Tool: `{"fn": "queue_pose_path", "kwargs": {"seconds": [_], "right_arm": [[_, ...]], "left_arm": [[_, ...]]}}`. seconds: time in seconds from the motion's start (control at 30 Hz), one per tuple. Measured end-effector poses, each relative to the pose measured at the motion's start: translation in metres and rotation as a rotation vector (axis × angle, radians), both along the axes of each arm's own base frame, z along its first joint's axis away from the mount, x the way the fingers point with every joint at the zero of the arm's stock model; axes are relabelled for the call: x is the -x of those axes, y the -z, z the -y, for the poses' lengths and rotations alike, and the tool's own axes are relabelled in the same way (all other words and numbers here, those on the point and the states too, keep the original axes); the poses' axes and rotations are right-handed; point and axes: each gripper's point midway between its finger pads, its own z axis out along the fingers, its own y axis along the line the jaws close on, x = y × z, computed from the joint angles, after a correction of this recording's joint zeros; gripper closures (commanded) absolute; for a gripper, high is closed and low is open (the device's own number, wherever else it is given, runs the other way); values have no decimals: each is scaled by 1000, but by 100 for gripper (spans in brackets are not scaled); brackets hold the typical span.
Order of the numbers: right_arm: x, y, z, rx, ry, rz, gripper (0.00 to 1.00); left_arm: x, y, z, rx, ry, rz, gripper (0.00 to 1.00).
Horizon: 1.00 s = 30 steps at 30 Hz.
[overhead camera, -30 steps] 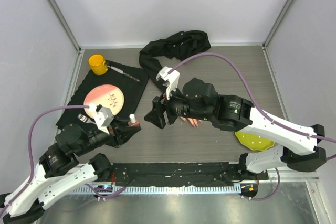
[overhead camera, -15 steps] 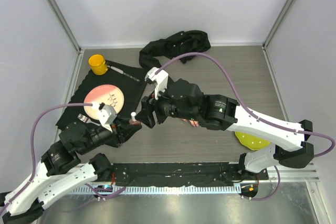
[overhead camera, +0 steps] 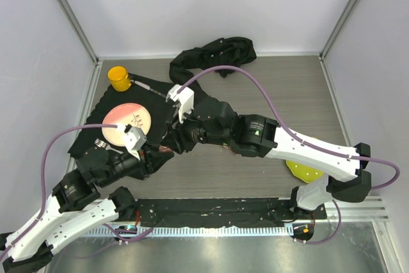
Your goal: Paint the nails
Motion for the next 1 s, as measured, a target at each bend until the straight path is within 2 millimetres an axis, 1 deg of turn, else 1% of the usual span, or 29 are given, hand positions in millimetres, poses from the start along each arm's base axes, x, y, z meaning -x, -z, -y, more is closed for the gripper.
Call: {"fn": "queue_pose_path", "kwargs": {"seconds": [0.1, 0.17, 0.23, 0.37, 0.43, 0.57, 0.67, 0.77, 0.87, 0.9, 0.97, 1.0], "right_arm": [[3, 4, -3, 7, -19, -9, 67], [7, 4, -5, 6, -44, -14, 80], [10, 3, -5, 5, -69, -5, 99], [17, 1, -1, 8, -131, 23, 99], [28, 2, 3, 10, -200, 38, 99], [56, 3, 13, -2, -399, 67, 99], [71, 2, 16, -17, -515, 80, 99], [77, 1, 15, -34, -558, 93, 99], [78, 0, 14, -60, -567, 106, 99], [78, -1, 13, -68, -566, 107, 89], [76, -2, 13, -74, -554, 105, 77], [75, -1, 13, -72, -545, 102, 69]], "left_arm": [[0, 0, 0, -1, 0, 0, 100], [0, 0, 0, 0, 2, 0, 100], [3, 0, 1, 2, 17, -2, 100], [14, -2, 6, 12, 82, -5, 100], [26, -1, 11, 17, 159, -13, 100], [54, -2, 22, 30, 330, -37, 100], [68, -3, 25, 41, 410, -52, 100], [73, -4, 24, 50, 432, -49, 100], [74, -5, 22, 58, 430, -41, 100], [74, -5, 21, 59, 426, -38, 100], [72, -5, 21, 60, 417, -35, 100], [71, -5, 21, 59, 412, -35, 100]]}}
